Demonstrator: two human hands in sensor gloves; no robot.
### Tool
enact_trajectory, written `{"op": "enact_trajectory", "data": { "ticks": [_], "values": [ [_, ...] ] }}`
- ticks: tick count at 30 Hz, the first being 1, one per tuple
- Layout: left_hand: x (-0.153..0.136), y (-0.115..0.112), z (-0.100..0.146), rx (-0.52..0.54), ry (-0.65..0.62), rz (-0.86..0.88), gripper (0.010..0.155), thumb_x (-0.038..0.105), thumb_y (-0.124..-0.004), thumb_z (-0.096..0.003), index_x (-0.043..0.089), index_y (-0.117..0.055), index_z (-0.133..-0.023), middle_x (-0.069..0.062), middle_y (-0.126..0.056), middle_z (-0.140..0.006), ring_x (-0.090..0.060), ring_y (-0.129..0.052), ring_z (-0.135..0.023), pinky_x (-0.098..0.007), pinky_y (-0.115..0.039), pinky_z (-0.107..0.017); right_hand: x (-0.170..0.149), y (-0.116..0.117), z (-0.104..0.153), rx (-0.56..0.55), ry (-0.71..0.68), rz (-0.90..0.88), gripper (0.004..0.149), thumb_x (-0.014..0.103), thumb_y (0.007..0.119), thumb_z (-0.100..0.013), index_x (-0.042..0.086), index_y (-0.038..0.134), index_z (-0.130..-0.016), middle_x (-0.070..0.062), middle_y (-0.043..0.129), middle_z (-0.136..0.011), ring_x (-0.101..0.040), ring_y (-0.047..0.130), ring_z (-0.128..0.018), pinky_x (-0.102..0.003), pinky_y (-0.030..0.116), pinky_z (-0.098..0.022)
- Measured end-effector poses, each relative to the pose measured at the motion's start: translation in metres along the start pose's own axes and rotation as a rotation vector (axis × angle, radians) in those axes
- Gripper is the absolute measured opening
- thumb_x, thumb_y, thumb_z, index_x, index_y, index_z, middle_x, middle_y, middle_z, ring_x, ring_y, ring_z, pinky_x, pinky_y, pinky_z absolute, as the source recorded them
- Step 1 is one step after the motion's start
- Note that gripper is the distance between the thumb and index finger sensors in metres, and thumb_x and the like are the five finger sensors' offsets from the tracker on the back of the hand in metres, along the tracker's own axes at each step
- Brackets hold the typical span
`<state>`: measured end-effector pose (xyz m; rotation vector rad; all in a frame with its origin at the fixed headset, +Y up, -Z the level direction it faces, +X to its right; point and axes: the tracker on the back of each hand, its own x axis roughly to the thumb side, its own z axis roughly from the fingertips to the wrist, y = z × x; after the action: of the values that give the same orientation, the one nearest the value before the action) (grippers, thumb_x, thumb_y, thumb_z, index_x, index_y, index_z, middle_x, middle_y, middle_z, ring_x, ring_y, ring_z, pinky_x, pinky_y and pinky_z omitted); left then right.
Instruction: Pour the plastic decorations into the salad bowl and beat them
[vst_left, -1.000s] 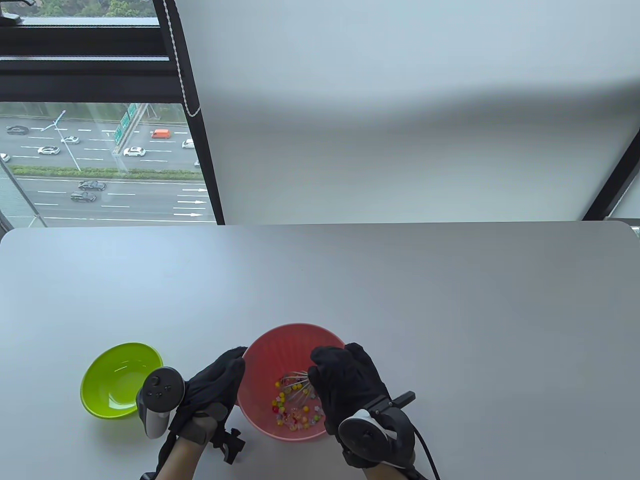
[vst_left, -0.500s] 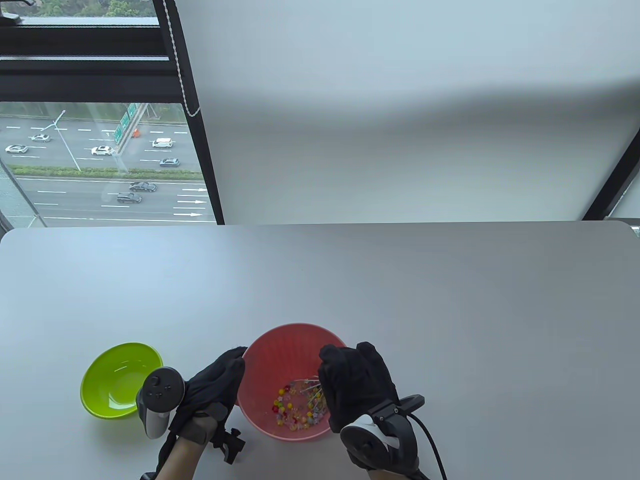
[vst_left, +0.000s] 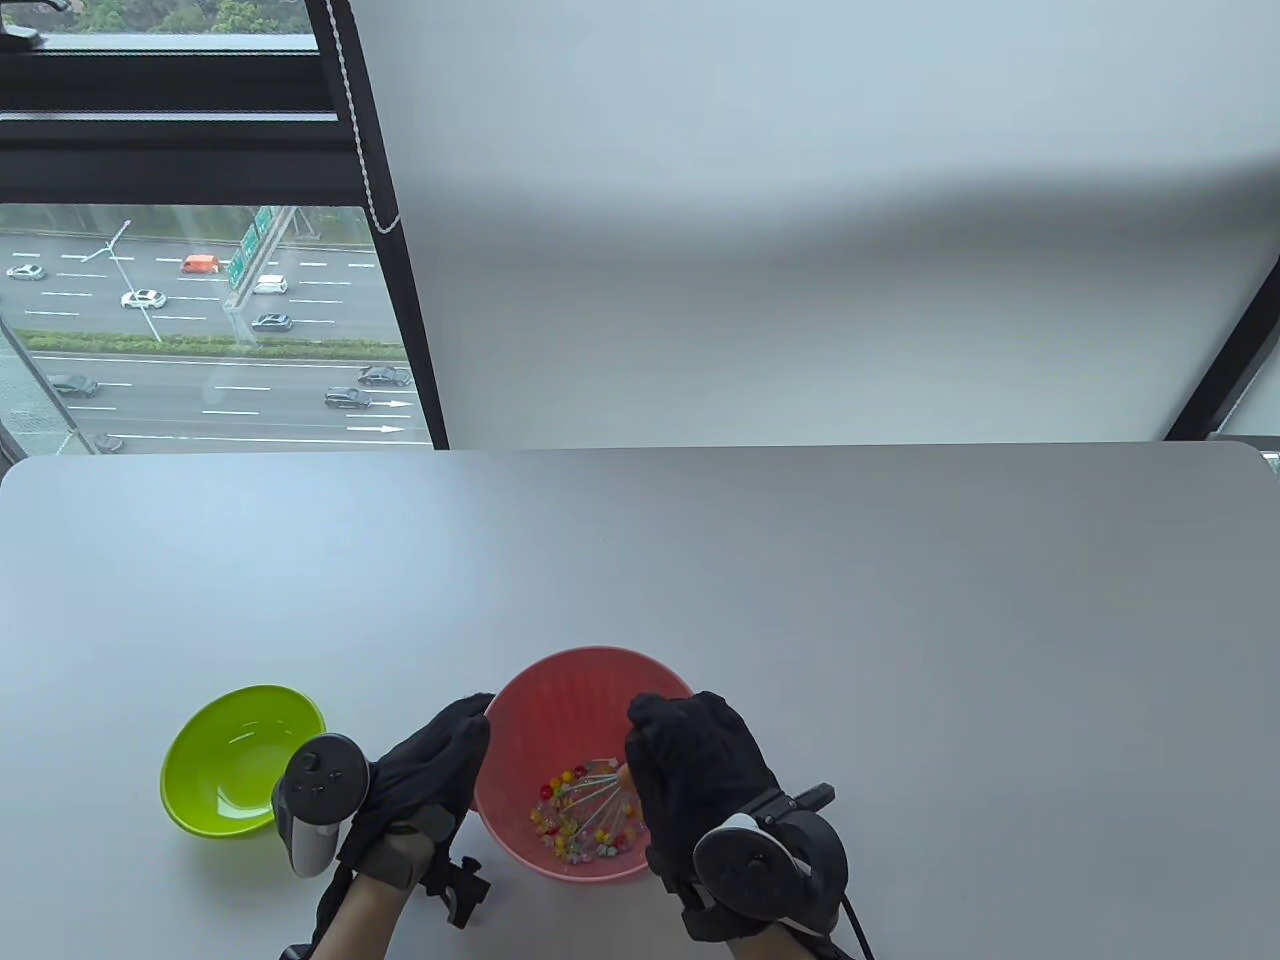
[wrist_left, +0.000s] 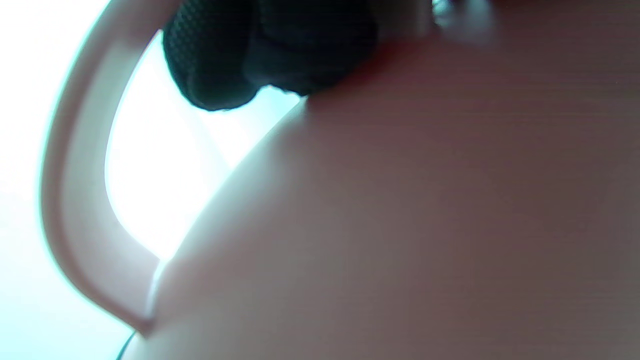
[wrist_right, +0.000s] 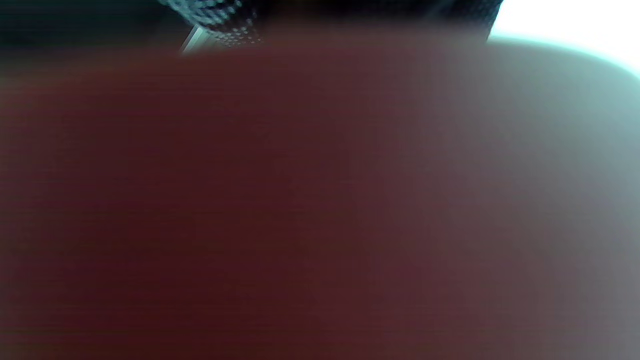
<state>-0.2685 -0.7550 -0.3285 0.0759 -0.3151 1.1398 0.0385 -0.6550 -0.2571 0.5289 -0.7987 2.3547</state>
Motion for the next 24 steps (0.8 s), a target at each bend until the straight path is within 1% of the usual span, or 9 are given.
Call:
{"op": "enact_trajectory", "data": {
  "ticks": [2,4,6,8,15,24],
  "values": [
    [0.0001,0.0000,0.0000,0.000,0.000,0.000,0.066,0.058,-0.058,-0.0572,0.007,-0.074,-0.096,-0.003,-0.092,-0.048,-0.033,-0.090,-0.060,-0.058,-0.056,-0.071,0.0000,0.0033,-0.0008,0.042,0.000,-0.024,0.042,0.047,0.071,-0.058,0.030,0.061,-0.096,0.007,0.079,-0.087,-0.016,0.102,-0.047,-0.045,0.067,-0.072],
    [0.0000,0.0001,0.0001,0.000,0.001,0.000,0.066,0.058,-0.058,-0.0573,0.007,-0.074,-0.096,-0.003,-0.092,-0.048,-0.033,-0.090,-0.060,-0.058,-0.056,-0.071,0.0001,0.0029,-0.0018,0.065,-0.006,-0.049,0.046,0.046,0.077,-0.056,0.030,0.061,-0.096,0.006,0.078,-0.090,-0.020,0.103,-0.051,-0.048,0.065,-0.074],
    [0.0001,-0.0002,0.0000,0.001,0.001,0.002,0.066,0.058,-0.058,-0.0572,0.007,-0.074,-0.096,-0.003,-0.092,-0.048,-0.033,-0.090,-0.060,-0.058,-0.056,-0.071,-0.0003,0.0024,-0.0024,0.074,-0.021,-0.007,0.052,0.045,0.083,-0.053,0.031,0.059,-0.098,0.007,0.076,-0.093,-0.019,0.103,-0.055,-0.049,0.064,-0.074],
    [0.0001,-0.0001,-0.0001,0.000,0.001,0.002,0.066,0.058,-0.058,-0.0572,0.007,-0.074,-0.096,-0.003,-0.092,-0.048,-0.033,-0.090,-0.060,-0.058,-0.056,-0.071,0.0006,0.0019,-0.0026,0.076,-0.035,0.009,0.054,0.044,0.085,-0.052,0.031,0.059,-0.098,0.007,0.076,-0.093,-0.019,0.103,-0.057,-0.049,0.064,-0.074],
    [0.0000,0.0000,-0.0002,-0.001,0.000,0.000,0.066,0.058,-0.058,-0.0573,0.007,-0.074,-0.096,-0.003,-0.092,-0.048,-0.033,-0.090,-0.060,-0.059,-0.056,-0.071,0.0062,0.0038,0.0007,0.018,-0.084,0.168,0.051,0.044,0.080,-0.055,0.030,0.056,-0.099,0.006,0.074,-0.094,-0.018,0.101,-0.061,-0.049,0.062,-0.075],
    [0.0002,0.0001,-0.0001,-0.001,-0.001,-0.002,0.066,0.058,-0.058,-0.0573,0.007,-0.074,-0.096,-0.003,-0.092,-0.048,-0.033,-0.090,-0.060,-0.058,-0.056,-0.071,0.0068,0.0009,0.0013,-0.012,-0.099,0.228,0.046,0.044,0.076,-0.058,0.032,0.057,-0.099,0.006,0.075,-0.092,-0.018,0.098,-0.060,-0.049,0.061,-0.075]
  ]
}}
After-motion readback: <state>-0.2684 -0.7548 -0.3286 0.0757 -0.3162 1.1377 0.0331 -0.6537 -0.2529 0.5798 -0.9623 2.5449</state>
